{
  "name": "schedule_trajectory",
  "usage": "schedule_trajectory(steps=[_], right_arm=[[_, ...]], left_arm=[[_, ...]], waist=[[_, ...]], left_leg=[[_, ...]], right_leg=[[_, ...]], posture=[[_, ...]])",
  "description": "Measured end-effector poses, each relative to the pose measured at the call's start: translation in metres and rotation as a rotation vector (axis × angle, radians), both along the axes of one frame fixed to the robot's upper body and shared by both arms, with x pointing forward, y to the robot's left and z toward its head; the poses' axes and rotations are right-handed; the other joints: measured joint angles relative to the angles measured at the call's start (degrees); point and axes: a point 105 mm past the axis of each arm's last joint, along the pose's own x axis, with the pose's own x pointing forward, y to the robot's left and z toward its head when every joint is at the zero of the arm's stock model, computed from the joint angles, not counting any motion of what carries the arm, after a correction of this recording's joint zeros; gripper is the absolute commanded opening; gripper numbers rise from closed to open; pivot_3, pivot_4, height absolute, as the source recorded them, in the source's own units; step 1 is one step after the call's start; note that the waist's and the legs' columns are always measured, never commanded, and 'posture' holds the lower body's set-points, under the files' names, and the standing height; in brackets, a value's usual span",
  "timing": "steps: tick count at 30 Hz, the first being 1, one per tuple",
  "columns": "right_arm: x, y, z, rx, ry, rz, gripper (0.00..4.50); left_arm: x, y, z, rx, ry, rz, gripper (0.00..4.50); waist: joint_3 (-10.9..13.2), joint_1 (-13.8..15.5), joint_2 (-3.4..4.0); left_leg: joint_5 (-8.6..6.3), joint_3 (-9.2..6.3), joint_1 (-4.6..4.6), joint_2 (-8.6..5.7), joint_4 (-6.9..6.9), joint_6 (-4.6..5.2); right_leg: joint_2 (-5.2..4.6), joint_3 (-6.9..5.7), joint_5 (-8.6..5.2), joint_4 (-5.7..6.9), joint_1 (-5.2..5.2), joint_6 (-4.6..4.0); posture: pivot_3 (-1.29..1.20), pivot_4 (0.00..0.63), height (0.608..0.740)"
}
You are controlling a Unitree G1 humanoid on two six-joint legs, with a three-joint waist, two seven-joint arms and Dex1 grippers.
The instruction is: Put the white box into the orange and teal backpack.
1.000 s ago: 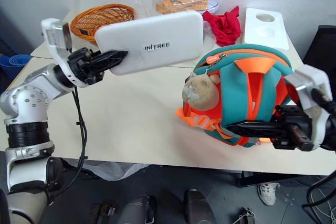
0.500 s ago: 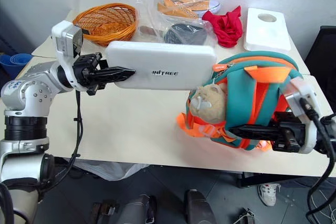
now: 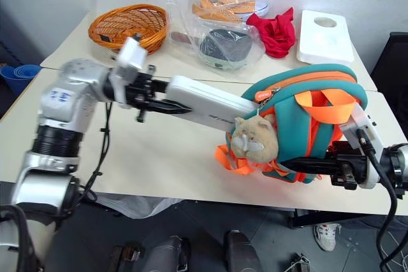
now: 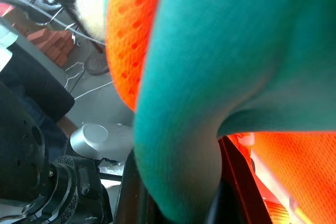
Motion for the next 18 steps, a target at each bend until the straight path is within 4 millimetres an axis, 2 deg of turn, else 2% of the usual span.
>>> schedule_trajectory(steps=[4, 7, 10, 14, 17, 18], right_arm=[[0.004, 0.009, 0.003, 0.008, -0.03, 0.027, 0.02], [0.014, 0.022, 0.005, 0.035, -0.063, 0.032, 0.02], [0.019, 0.03, 0.001, 0.045, -0.069, 0.02, 0.0], [0.02, 0.029, -0.004, 0.031, -0.063, -0.026, 0.0], [0.017, 0.027, -0.01, 0.028, -0.047, -0.058, 0.0], [0.016, 0.026, -0.009, 0.033, -0.05, -0.07, 0.0]], left_arm=[[0.005, -0.033, 0.001, -0.075, 0.003, 0.003, 1.27], [0.001, -0.069, -0.005, -0.085, 0.007, -0.019, 1.27], [-0.003, -0.1, -0.019, -0.049, 0.002, -0.009, 2.23], [-0.004, -0.093, -0.023, -0.027, -0.045, 0.018, 3.48], [0.008, -0.065, -0.015, -0.012, -0.078, 0.111, 4.4], [0.01, -0.053, -0.011, -0.019, -0.066, 0.134, 4.4]], waist=[[0.0, -0.4, 0.0], [0.0, -0.3, 0.0], [0.0, -0.2, 0.0], [0.0, -0.7, 0.01], [0.0, -0.7, 0.01], [0.0, -0.7, 0.02]], left_leg=[[-0.04, 0.03, -0.06, 0.0, 0.15, 0.07], [-0.04, 0.02, -0.03, 0.0, 0.25, 0.07], [-0.05, 0.01, -0.07, -0.04, 0.26, 0.08], [-0.05, 0.07, -0.01, 0.03, 0.24, 0.08], [-0.03, 0.06, 0.1, 0.06, 0.23, 0.04], [-0.02, 0.05, 0.12, 0.06, 0.22, 0.02]], right_leg=[[0.01, 0.07, 0.06, 0.04, -0.01, 0.1], [0.01, 0.09, 0.06, 0.13, 0.0, 0.11], [0.01, 0.11, 0.06, 0.15, -0.02, 0.11], [0.06, 0.2, 0.06, 0.23, -0.04, 0.11], [0.08, 0.18, 0.05, 0.4, -0.04, 0.09], [0.09, 0.17, 0.05, 0.44, -0.03, 0.08]], posture=[[0.0, 0.15, 0.74], [0.0, 0.15, 0.74], [0.0, 0.15, 0.74], [0.0, 0.15, 0.74], [0.0, 0.15, 0.74], [0.0, 0.15, 0.74]])
